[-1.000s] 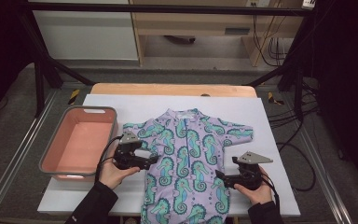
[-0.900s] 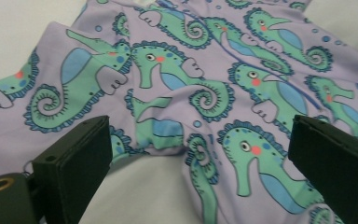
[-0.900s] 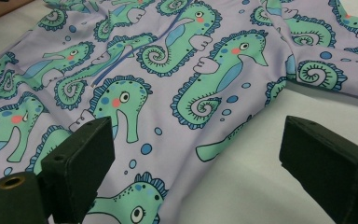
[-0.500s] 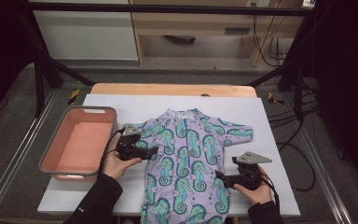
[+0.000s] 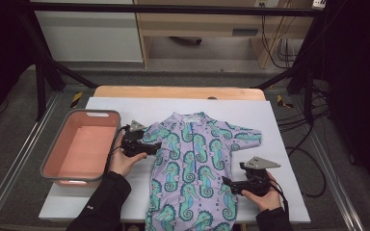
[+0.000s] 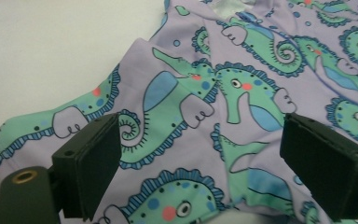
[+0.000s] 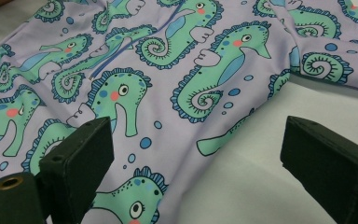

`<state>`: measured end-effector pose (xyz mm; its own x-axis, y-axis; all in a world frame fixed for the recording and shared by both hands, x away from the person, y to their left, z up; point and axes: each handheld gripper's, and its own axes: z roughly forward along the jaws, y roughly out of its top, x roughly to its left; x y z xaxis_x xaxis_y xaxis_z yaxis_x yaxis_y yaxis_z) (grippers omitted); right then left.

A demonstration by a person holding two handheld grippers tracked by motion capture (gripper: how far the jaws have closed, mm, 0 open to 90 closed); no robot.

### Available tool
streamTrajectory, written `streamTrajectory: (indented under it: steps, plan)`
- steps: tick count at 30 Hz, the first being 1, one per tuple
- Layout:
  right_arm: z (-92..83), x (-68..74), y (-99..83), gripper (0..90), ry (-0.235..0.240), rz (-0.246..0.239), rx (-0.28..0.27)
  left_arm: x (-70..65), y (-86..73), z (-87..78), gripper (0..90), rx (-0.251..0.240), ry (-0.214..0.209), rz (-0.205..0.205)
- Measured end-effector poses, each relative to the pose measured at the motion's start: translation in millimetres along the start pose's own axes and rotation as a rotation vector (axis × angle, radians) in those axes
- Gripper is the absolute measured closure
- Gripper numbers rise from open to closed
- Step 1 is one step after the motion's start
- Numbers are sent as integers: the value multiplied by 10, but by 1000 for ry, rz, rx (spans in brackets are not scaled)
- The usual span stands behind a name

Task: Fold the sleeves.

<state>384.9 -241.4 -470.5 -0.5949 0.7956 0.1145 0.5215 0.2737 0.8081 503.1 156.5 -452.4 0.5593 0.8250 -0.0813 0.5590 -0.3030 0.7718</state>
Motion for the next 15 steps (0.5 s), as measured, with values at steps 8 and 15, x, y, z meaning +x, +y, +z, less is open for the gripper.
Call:
streamTrajectory:
  steps: [8, 15]
  plan:
    - [-3, -3, -3, 102, -1, 6, 1, 122, -20, 79, 207, 16, 50, -19]
    - [2, -3, -11, 102, -1, -2, 3, 192, -58, 133, 318, 48, 93, -25]
